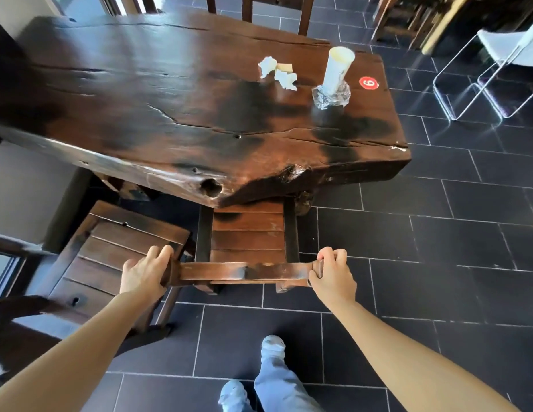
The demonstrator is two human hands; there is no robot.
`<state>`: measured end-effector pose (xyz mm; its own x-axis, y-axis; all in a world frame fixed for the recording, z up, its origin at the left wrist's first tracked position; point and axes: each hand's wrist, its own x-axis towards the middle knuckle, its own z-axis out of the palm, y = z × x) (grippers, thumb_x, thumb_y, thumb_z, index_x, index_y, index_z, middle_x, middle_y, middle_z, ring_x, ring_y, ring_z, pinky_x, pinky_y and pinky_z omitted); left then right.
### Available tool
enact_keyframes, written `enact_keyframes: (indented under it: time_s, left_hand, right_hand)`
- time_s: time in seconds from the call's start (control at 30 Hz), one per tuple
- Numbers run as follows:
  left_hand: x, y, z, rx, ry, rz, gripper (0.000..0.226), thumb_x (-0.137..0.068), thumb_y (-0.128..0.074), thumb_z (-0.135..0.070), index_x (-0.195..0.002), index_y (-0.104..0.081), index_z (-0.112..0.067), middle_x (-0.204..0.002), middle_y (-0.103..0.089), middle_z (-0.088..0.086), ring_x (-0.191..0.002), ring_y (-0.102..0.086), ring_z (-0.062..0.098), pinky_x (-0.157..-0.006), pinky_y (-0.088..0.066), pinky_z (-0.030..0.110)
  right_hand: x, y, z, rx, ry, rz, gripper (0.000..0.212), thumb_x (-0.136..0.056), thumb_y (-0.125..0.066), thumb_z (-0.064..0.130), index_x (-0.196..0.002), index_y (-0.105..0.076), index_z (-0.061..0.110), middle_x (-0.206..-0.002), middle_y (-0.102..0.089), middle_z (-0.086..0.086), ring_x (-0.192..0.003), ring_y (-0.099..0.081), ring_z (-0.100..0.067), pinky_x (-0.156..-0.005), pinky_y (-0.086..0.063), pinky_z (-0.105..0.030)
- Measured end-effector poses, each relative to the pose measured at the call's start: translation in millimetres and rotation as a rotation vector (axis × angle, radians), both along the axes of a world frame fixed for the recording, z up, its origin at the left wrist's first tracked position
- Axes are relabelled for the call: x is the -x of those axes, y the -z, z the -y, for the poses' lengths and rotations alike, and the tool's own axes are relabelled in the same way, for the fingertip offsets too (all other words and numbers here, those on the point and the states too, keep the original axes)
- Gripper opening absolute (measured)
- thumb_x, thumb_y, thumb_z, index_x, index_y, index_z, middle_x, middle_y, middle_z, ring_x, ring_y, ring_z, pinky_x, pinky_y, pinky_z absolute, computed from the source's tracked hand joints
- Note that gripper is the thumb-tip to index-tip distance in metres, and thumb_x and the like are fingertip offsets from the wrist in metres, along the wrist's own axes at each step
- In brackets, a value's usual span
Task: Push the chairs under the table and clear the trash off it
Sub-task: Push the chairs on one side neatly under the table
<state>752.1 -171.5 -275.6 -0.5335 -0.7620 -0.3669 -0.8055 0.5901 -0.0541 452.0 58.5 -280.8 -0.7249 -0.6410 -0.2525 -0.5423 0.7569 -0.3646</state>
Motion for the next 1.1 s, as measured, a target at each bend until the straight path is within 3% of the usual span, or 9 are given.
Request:
enact_keyframes:
  time_s: [0.17, 0.27, 0.37, 0.47, 0.63, 0.93, 1.1]
  left_hand:
    - [13, -7, -16, -0.112, -0.273, -0.131, 0.050, -0.074, -0.068, -0.008, -0.112, -0.037, -0.017, -0.110, -0.042, 0.009, -0.098, -0.055, 0.037, -0.080, -0.048, 0.048]
    - [23, -14, -25, -0.192, -0.441, -0.205, 0.048, -0.076, -0.068, -0.007, -0.114, -0.039, -0.015, -0.119, -0.038, 0.012, -0.107, -0.047, 0.038, -0.081, -0.047, 0.049]
    - [29, -21, -30, -0.246, -0.519, -0.266, 0.050, -0.080, -0.066, -0.019, -0.123, -0.041, -0.016, -0.133, -0.035, 0.010, -0.118, -0.040, 0.036, -0.089, -0.045, 0.048]
    - [29, -22, -40, -0.220, -0.514, -0.309, 0.059, -0.082, -0.063, -0.025, -0.134, -0.037, -0.015, -0.148, -0.028, 0.007, -0.132, -0.029, 0.034, -0.100, -0.041, 0.049]
    - [17, -21, -66, -0.162, -0.456, -0.375, 0.076, -0.083, -0.063, -0.024, -0.146, -0.021, -0.016, -0.159, -0.010, 0.007, -0.145, -0.007, 0.031, -0.117, -0.023, 0.048]
    - [-36, -21, -143, -0.080, -0.576, -0.490, 0.083, -0.086, -0.059, -0.025, -0.150, -0.006, -0.029, -0.161, -0.007, 0.000, -0.148, -0.008, 0.023, -0.119, -0.009, 0.042]
    - [-72, -23, -171, -0.039, -0.631, -0.506, 0.085, -0.088, -0.058, -0.032, -0.150, 0.000, -0.031, -0.161, -0.001, -0.004, -0.148, 0.000, 0.020, -0.120, -0.002, 0.042]
  right_hand:
    - [5, 0, -3, -0.010, -0.022, 0.035, 0.037, -0.080, -0.071, 0.034, -0.103, -0.043, 0.027, -0.108, -0.041, 0.001, -0.083, -0.057, -0.019, -0.066, -0.056, -0.034]
    - [9, -2, -4, -0.007, -0.059, 0.044, 0.032, -0.082, -0.068, 0.039, -0.100, -0.044, 0.029, -0.106, -0.043, 0.002, -0.078, -0.056, -0.016, -0.067, -0.056, -0.035]
    - [15, -6, 0, 0.041, -0.166, -0.034, 0.021, -0.084, -0.065, 0.031, -0.101, -0.056, 0.022, -0.106, -0.056, -0.003, -0.092, -0.059, -0.021, -0.082, -0.053, -0.042]
    - [13, -12, 16, 0.103, -0.354, -0.126, 0.026, -0.085, -0.065, 0.025, -0.110, -0.062, 0.017, -0.119, -0.060, -0.005, -0.112, -0.057, -0.024, -0.098, -0.045, -0.045]
    - [-20, -21, 53, 0.123, -0.523, -0.028, 0.040, -0.093, -0.056, 0.033, -0.132, -0.050, 0.023, -0.146, -0.046, 0.000, -0.135, -0.041, -0.018, -0.113, -0.031, -0.048]
    - [-110, -13, 78, 0.053, -0.864, 0.067, 0.050, -0.097, -0.045, 0.036, -0.145, -0.033, 0.025, -0.160, -0.019, 0.000, -0.148, -0.013, -0.021, -0.118, -0.017, -0.051]
    - [-168, -30, 89, 0.069, -1.021, 0.030, 0.053, -0.097, -0.042, 0.040, -0.147, -0.030, 0.026, -0.162, -0.014, 0.000, -0.149, -0.009, -0.023, -0.118, -0.016, -0.052]
